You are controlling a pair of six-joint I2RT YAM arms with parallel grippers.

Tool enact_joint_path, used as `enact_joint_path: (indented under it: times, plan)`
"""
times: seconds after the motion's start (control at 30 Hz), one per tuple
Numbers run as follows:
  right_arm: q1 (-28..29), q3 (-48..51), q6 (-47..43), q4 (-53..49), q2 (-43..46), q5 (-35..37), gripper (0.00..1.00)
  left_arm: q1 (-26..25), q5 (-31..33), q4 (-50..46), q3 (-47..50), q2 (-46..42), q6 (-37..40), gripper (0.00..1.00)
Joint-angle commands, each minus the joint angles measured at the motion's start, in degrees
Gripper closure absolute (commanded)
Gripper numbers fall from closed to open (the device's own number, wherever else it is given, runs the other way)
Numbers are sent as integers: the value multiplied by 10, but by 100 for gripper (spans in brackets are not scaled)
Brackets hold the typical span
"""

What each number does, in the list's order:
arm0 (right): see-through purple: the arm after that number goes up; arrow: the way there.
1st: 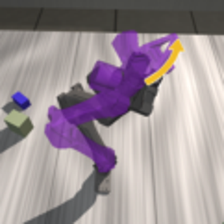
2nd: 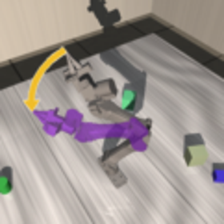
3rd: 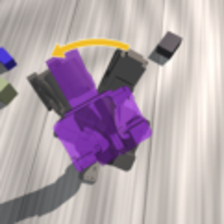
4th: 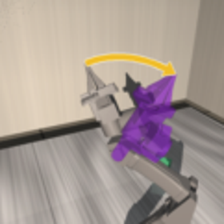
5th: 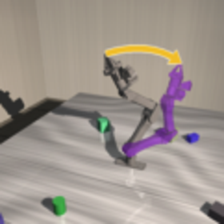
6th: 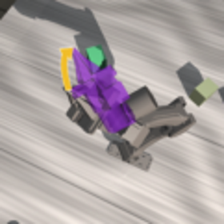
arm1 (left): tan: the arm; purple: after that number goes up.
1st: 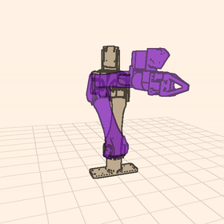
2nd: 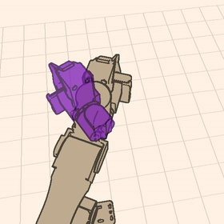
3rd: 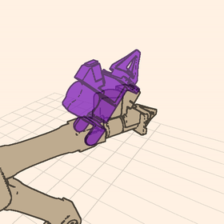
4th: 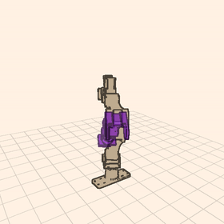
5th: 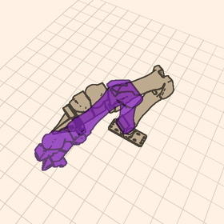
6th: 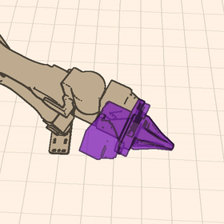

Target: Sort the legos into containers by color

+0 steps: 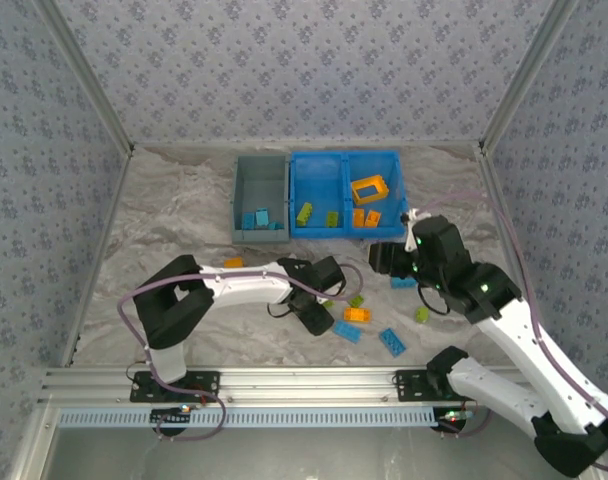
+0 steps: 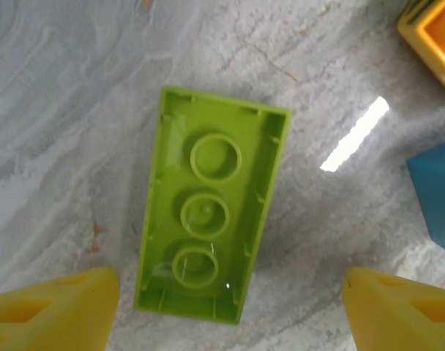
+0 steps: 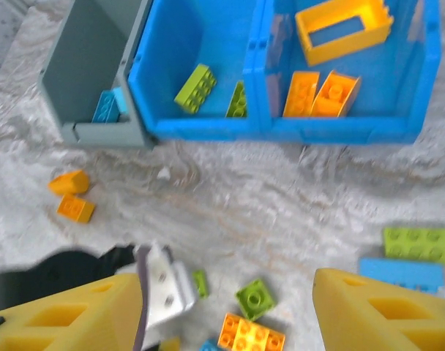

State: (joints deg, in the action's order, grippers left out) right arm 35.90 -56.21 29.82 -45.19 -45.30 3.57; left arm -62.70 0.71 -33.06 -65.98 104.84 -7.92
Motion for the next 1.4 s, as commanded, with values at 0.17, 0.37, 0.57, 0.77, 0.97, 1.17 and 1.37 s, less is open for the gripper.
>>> enact_joint_path:
  times: [0.17, 0.37, 0.57, 0.77, 0.97, 1.17, 1.37]
  plan:
    - [57, 15, 75, -42, 33, 46, 35, 13, -13, -80, -91, 68, 36, 41]
    - [71, 3, 80, -48, 38, 64, 36, 17, -16, -124, -130, 94, 50, 61]
    - [76, -5, 70, -30, 53, 58, 36, 28, 20, -126, -138, 38, 22, 65]
    - [87, 6, 29, 60, 79, 37, 36, 105, 0, -164, -231, -18, -26, 63]
    - [94, 45, 5, 194, 53, 38, 36, 180, -45, -165, -357, 28, -78, 62]
    - [123, 37, -5, 228, 2, 81, 35, 223, -52, -198, -516, 156, -122, 61]
    - [143, 43, 4, 218, -8, 106, 35, 233, -37, -234, -618, 264, -143, 62]
